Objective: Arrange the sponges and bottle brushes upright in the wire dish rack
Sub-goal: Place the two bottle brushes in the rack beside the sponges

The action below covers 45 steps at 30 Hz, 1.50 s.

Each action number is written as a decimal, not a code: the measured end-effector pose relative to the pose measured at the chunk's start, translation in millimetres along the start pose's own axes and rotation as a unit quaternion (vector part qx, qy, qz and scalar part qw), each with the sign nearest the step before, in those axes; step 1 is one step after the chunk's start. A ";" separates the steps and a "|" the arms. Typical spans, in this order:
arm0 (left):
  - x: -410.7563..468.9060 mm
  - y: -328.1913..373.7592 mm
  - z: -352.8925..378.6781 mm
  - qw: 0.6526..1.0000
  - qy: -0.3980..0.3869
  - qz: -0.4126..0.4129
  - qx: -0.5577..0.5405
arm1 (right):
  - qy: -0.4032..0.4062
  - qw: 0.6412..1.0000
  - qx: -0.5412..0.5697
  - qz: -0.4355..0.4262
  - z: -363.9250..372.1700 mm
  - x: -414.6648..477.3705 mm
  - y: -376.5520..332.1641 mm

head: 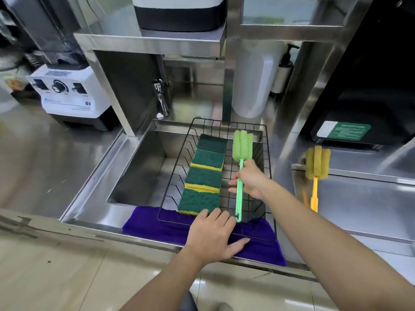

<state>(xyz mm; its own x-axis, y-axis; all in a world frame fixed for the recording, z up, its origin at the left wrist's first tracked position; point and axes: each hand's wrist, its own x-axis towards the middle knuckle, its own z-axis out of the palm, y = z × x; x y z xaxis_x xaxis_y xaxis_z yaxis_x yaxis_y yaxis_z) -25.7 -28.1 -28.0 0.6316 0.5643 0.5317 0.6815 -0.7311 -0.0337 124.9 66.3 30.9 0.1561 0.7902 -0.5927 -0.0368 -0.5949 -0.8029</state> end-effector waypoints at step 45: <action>26.8 44.4 9.1 0.996 -0.093 0.015 -0.001 | 0.355 0.890 -0.284 -0.045 -141.4 -24.9 55.1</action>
<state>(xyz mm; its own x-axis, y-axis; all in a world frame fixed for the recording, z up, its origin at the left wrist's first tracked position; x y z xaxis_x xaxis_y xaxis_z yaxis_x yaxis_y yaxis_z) 24.9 -42.0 -23.0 0.7086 0.6039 0.3651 0.6612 -0.7488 -0.0448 258.5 -7.0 10.4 0.7250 0.6658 -0.1764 0.4801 -0.6721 -0.5637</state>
